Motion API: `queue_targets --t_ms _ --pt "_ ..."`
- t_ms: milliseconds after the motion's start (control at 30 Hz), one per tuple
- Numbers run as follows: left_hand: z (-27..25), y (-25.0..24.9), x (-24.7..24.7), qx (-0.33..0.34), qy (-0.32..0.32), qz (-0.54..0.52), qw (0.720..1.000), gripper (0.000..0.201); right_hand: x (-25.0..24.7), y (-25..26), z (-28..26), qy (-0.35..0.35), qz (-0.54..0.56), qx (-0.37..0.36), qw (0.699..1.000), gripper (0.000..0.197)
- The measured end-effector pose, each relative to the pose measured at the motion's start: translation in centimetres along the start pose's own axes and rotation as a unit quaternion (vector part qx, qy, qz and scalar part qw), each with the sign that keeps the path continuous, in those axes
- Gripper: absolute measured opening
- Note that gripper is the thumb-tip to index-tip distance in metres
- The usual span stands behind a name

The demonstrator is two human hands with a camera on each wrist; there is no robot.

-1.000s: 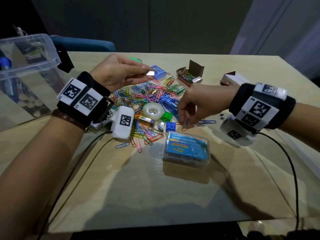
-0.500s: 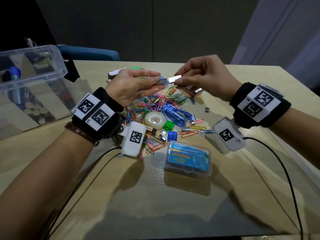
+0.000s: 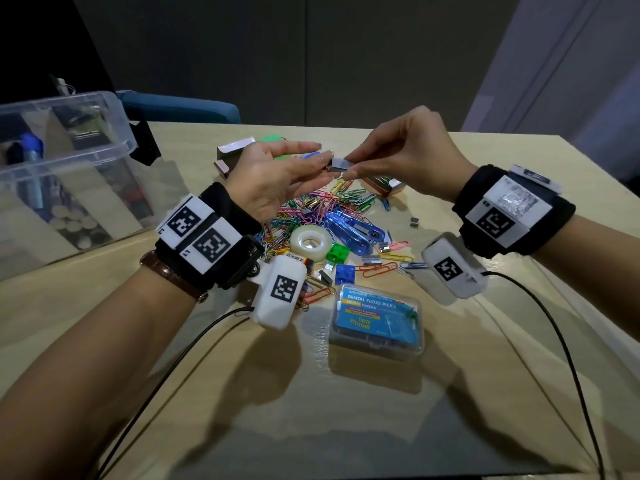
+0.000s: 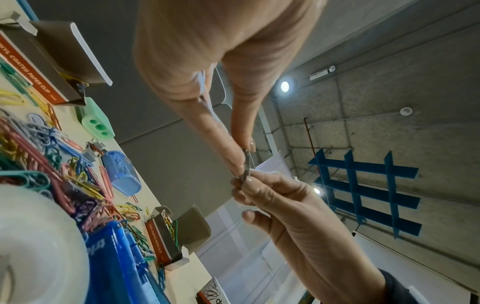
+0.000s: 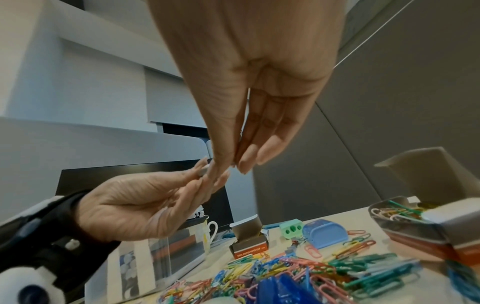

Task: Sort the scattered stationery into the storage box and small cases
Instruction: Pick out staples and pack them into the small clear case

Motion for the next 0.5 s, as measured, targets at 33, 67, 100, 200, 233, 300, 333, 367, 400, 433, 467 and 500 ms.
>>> queue_targets --t_ms 33,67,100,200,233,300,333,367,400,433,467,500 --pt "0.0 0.1 0.0 -0.001 -0.001 -0.003 1.000 0.032 0.0 0.2 0.1 0.003 -0.010 -0.007 1.000 0.034" --pt "0.0 0.1 0.0 -0.001 -0.003 -0.007 1.000 0.034 0.0 0.4 0.1 0.006 -0.019 -0.013 1.000 0.034" --pt "0.0 0.1 0.0 0.000 -0.004 -0.011 1.000 0.036 0.1 0.6 0.2 0.009 -0.026 -0.020 0.999 0.034" --pt "0.2 0.3 0.0 -0.004 -0.003 -0.029 1.000 0.033 0.2 0.8 0.3 0.015 -0.039 -0.032 0.999 0.039" --pt "0.2 0.4 0.0 -0.006 -0.001 -0.035 0.999 0.032 0.3 0.8 0.3 0.014 -0.042 -0.033 0.998 0.040" --pt "0.2 0.3 -0.1 -0.012 0.004 -0.041 0.999 0.032 0.2 0.8 0.2 0.016 -0.050 -0.035 0.998 0.037" --pt "0.2 0.3 0.0 -0.015 0.004 -0.035 0.999 0.032 0.2 0.8 0.2 0.021 -0.058 -0.035 0.997 0.034" --pt "0.2 0.2 0.0 -0.014 -0.001 -0.018 1.000 0.032 0.1 0.8 0.1 0.027 -0.069 -0.034 0.997 0.030" --pt "0.1 0.0 0.0 -0.005 -0.012 0.014 1.000 0.032 -0.1 0.8 0.1 0.031 -0.081 -0.033 0.996 0.027" --pt "0.0 -0.2 0.0 0.017 -0.027 0.061 0.998 0.032 -0.2 0.8 0.1 0.033 -0.093 -0.030 0.995 0.024" --pt "-0.2 -0.4 0.0 0.049 -0.040 0.110 0.992 0.032 -0.5 0.9 0.1 0.032 -0.106 -0.027 0.993 0.023" --pt "-0.5 -0.6 0.0 0.083 -0.048 0.157 0.983 0.031 -0.7 0.8 0.1 0.028 -0.124 -0.022 0.992 0.022"
Point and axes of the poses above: each hand's wrist, its own z-axis towards the middle knuckle, its own x-axis out of the palm, y = z × x, the point moved 3 cm from there along z, towards the middle knuckle, and after that the axes turned 13 degrees about -x, right-handed, at the moved point
